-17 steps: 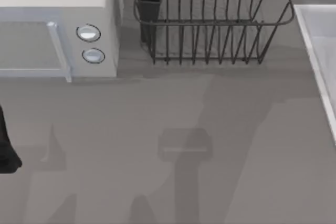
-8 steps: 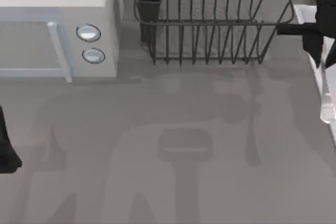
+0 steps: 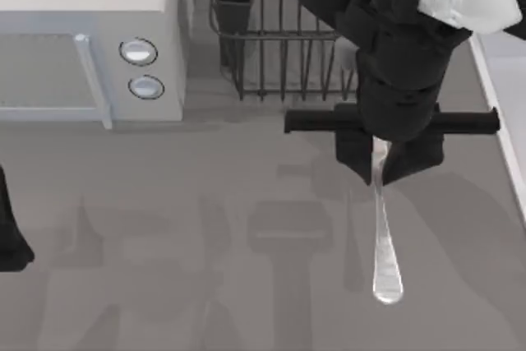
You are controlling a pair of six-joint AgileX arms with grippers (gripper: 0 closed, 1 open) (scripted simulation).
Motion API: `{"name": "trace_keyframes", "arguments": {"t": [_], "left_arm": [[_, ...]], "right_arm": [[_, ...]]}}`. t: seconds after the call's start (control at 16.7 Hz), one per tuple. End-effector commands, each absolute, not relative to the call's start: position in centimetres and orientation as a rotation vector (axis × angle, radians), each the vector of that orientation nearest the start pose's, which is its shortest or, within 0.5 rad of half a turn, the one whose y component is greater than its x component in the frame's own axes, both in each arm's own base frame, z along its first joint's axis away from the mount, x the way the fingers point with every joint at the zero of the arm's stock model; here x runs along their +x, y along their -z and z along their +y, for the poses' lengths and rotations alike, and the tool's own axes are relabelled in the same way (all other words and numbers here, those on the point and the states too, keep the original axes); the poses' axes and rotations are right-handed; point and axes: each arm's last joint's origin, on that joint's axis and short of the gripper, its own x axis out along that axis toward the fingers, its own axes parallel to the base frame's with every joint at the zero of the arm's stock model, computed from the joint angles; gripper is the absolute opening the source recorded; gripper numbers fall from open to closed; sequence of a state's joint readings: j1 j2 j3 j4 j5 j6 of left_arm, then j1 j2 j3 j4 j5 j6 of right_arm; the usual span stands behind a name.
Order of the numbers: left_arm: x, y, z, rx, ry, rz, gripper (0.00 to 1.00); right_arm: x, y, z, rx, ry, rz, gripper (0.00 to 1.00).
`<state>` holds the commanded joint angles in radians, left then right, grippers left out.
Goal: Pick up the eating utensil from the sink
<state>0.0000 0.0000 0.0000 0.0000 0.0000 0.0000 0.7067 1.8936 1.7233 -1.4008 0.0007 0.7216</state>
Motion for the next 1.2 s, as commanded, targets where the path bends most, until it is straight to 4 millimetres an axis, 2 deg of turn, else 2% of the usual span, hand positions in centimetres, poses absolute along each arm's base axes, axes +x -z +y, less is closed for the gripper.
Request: {"name": "trace_keyframes", "arguments": {"t": [0.42, 0.6, 0.96, 1.2], "left_arm": [[10.6, -16.0, -0.1, 0.0, 0.0, 0.0, 1.0], [10.6, -16.0, -0.1, 0.0, 0.0, 0.0, 1.0], [10.6, -16.0, -0.1, 0.0, 0.0, 0.0, 1.0], [10.6, -16.0, -0.1, 0.0, 0.0, 0.0, 1.0]], "right_arm": [[27.3, -26.4, 23.7, 0.016, 0.034, 1.565, 0.0], [27.5, -23.7, 23.9, 0.011, 0.03, 1.57, 0.0], [27.0, -16.7, 24.0, 0.01, 0.008, 1.568, 0.0], [26.9, -16.0, 23.9, 0.008, 0.008, 1.571, 0.0]]}}
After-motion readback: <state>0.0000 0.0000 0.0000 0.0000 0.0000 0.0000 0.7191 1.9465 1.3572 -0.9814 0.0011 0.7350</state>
